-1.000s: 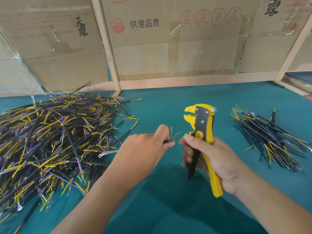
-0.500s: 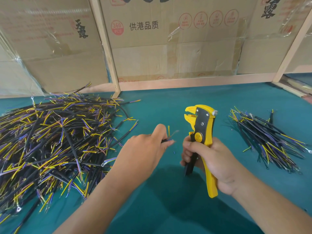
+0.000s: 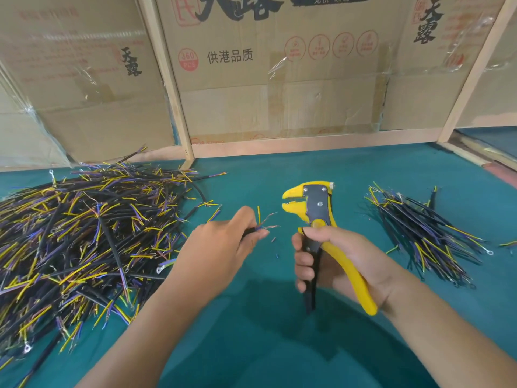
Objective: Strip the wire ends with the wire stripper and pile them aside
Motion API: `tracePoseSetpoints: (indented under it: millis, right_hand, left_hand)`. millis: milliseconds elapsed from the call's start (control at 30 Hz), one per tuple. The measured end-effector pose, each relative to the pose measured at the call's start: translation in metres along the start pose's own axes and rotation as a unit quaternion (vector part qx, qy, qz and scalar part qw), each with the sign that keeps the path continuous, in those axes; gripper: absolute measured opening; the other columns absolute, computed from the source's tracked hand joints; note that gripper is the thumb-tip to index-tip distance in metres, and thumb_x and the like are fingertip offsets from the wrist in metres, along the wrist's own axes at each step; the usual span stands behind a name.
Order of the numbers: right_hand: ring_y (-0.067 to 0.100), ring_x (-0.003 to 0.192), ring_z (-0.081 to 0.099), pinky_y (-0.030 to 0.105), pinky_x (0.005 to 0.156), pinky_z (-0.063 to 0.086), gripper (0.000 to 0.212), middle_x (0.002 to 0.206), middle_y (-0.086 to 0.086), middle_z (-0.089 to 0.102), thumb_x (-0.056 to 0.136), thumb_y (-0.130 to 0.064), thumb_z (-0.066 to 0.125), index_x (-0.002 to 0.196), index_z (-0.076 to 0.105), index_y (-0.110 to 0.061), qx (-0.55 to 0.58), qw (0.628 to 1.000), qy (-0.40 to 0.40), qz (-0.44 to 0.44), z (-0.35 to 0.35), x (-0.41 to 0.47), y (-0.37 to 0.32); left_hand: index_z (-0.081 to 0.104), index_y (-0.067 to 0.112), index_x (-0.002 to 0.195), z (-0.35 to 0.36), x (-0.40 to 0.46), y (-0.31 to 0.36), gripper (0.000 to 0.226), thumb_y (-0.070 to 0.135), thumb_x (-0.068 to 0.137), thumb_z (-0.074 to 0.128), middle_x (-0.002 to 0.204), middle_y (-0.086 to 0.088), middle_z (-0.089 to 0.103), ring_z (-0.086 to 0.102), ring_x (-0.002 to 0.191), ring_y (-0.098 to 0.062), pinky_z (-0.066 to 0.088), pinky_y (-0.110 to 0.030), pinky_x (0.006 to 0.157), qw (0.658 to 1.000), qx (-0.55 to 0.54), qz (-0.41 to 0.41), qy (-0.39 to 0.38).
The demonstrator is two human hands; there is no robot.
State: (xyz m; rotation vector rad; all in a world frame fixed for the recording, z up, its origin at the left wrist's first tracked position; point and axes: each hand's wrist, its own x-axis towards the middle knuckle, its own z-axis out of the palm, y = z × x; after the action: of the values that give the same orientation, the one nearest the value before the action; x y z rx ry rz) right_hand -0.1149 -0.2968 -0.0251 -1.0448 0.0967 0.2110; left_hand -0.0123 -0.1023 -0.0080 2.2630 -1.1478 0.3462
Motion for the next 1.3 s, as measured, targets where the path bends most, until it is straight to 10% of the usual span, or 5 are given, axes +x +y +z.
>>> tracePoseSetpoints:
  millis: [233, 500, 933, 1233, 1300]
  right_hand:
    - [0.027, 0.061, 0.051, 0.043, 0.068, 0.05, 0.019, 0.071, 0.01, 0.049, 0.084, -0.025, 0.066, 0.085, 0.062, -0.007, -0.061, 0.995, -0.081, 0.023, -0.007, -0.003, 0.005]
    - [0.028, 0.068, 0.054, 0.036, 0.07, 0.054, 0.007, 0.072, 0.01, 0.053, 0.085, -0.012, 0.064, 0.087, 0.071, -0.01, -0.127, 0.984, 0.028, -0.122, -0.003, 0.008, 0.012]
    - [0.023, 0.062, 0.048, 0.04, 0.07, 0.048, 0.015, 0.072, 0.006, 0.048, 0.081, -0.026, 0.066, 0.078, 0.068, -0.012, 0.049, 0.998, 0.025, 0.004, 0.0, 0.016, 0.018]
    - [0.03, 0.077, 0.048, 0.043, 0.075, 0.05, 0.018, 0.087, 0.015, 0.05, 0.092, -0.02, 0.052, 0.083, 0.063, -0.008, 0.086, 0.996, 0.027, 0.017, -0.004, 0.019, 0.021]
    - [0.029, 0.086, 0.061, 0.04, 0.08, 0.053, 0.026, 0.094, 0.013, 0.065, 0.091, -0.023, 0.053, 0.081, 0.075, -0.014, 0.092, 0.996, 0.019, 0.0, -0.005, 0.016, 0.02]
  left_hand:
    - [0.054, 0.019, 0.085, -0.008, 0.0, -0.013, 0.031, 0.048, 0.094, 0.051, 0.067, 0.018, 0.065, 0.048, 0.053, -0.008, 0.033, -0.021, 0.052, 0.999, -0.01, 0.024, 0.018]
    - [0.057, 0.013, 0.086, -0.007, -0.002, -0.007, 0.042, 0.053, 0.095, 0.046, 0.063, 0.005, 0.062, 0.049, 0.053, -0.021, 0.045, -0.035, 0.051, 0.996, -0.008, 0.089, -0.01]
    - [0.06, 0.009, 0.09, -0.005, 0.014, 0.043, 0.023, 0.025, 0.101, 0.048, 0.073, 0.0, 0.064, 0.042, 0.055, -0.006, 0.035, -0.018, 0.055, 0.985, -0.151, 0.046, -0.064]
    - [0.051, -0.002, 0.091, 0.062, 0.147, 0.15, 0.018, 0.007, 0.105, 0.045, 0.079, -0.02, 0.062, 0.065, 0.048, -0.018, 0.053, -0.024, 0.045, 0.775, -0.562, -0.255, -0.133]
    - [0.052, 0.0, 0.1, 0.085, 0.16, 0.16, 0.023, 0.022, 0.105, 0.05, 0.078, -0.016, 0.056, 0.065, 0.062, -0.029, 0.047, -0.029, 0.047, 0.792, -0.512, -0.301, -0.141]
